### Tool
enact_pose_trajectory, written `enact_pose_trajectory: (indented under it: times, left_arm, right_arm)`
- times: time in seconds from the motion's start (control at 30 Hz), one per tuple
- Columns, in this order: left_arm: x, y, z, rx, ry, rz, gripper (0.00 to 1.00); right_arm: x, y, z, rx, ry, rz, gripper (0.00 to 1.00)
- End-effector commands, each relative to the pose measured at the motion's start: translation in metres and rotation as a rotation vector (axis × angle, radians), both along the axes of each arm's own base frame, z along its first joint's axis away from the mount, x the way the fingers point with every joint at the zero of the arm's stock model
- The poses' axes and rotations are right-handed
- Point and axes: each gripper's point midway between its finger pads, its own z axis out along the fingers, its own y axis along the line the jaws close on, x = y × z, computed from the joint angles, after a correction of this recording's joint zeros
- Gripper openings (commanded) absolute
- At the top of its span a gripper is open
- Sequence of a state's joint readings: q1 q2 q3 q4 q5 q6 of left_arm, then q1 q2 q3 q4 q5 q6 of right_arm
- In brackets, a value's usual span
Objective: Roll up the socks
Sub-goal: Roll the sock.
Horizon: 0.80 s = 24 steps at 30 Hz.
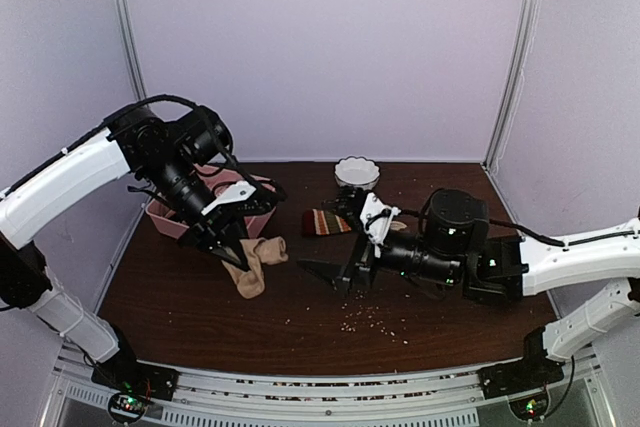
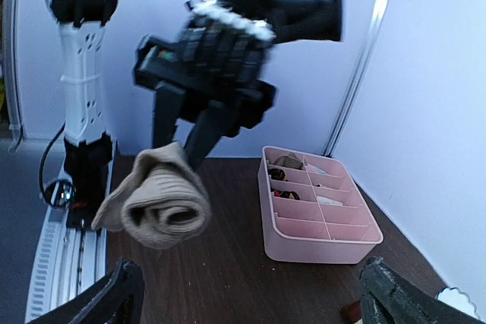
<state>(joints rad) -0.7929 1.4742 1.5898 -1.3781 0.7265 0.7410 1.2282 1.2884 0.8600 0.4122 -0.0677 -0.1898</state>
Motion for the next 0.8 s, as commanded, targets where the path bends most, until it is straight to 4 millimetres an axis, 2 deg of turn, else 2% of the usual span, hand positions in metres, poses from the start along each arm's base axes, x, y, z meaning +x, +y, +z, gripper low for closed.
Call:
enact_pose_trajectory:
  times: [0.0, 0.17, 0.4, 0.57, 0.77]
  left_arm:
    - [-0.013, -0.003, 0.006, -0.025, 0.099, -0.054, 0.00]
    - [-0.014, -0.005, 0.007, -0.018, 0.134, -0.068, 0.00]
    - [-0.015, -0.005, 0.001, 0.005, 0.157, -0.076, 0.00]
    - [-0.016, -0.002, -0.007, 0.035, 0.166, -0.077, 0.00]
    - [-0.016, 0.000, -0.013, 0.054, 0.173, -0.077, 0.00]
  right_arm:
    - [-0.013, 0.005, -0.036, -0.352, -0.286, 0.012, 1.00]
    - [-0.022, 0.019, -0.036, -0.489, -0.430, 0.016, 0.98]
    - [-0.014, 0.038, -0.023, -0.519, -0.516, -0.048, 0.81]
    - [-0.018, 0.050, -0.015, -0.510, -0.523, -0.031, 0.75]
    - [-0.025, 0.065, -0.015, -0.534, -0.501, 0.023, 0.58]
